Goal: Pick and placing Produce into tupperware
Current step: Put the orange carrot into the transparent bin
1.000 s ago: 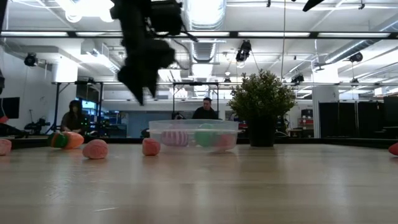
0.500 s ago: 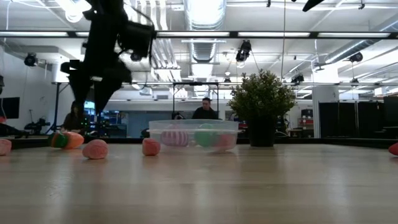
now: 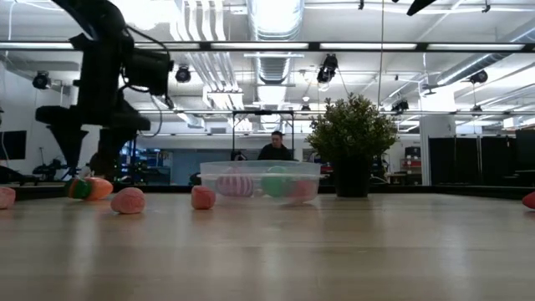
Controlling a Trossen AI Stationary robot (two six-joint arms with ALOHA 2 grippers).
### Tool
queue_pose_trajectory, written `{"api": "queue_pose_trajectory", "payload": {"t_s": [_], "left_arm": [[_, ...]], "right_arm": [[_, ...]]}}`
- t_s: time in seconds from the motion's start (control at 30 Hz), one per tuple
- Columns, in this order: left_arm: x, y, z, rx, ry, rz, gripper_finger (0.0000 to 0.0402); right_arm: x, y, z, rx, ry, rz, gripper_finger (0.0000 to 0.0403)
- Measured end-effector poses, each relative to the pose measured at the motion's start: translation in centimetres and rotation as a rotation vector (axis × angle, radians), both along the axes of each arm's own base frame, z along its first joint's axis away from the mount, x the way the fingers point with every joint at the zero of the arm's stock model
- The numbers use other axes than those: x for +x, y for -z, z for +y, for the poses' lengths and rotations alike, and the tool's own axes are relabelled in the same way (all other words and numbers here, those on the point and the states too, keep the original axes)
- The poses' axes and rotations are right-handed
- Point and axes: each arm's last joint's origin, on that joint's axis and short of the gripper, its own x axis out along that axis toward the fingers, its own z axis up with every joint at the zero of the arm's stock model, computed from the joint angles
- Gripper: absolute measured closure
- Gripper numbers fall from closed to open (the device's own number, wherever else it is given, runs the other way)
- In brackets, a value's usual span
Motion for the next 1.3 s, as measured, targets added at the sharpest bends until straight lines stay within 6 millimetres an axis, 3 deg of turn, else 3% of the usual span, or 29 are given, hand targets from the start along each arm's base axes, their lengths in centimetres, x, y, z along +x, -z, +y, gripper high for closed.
{"api": "queue_pose_trajectory", "payload": {"t_s": [0.23, 0.8, 1.3], "left_arm": [[-1.2, 1.6, 0.4, 0.013, -0.05, -0.026, 0.0091], [0.3, 4.5, 1.6, -0.04, 0.057, 0.054, 0.0095], [0.5, 4.4, 1.8, 0.012, 0.06, 0.036, 0.0224]], "right_arm": [[0.0, 0.0, 0.0, 0.0, 0.0, 0.0, 0.0168], [0.0, 0.0, 0.0, 0.014, 0.017, -0.019, 0.0168], [0.0, 0.0, 0.0, 0.018, 0.022, -0.023, 0.0168]]}}
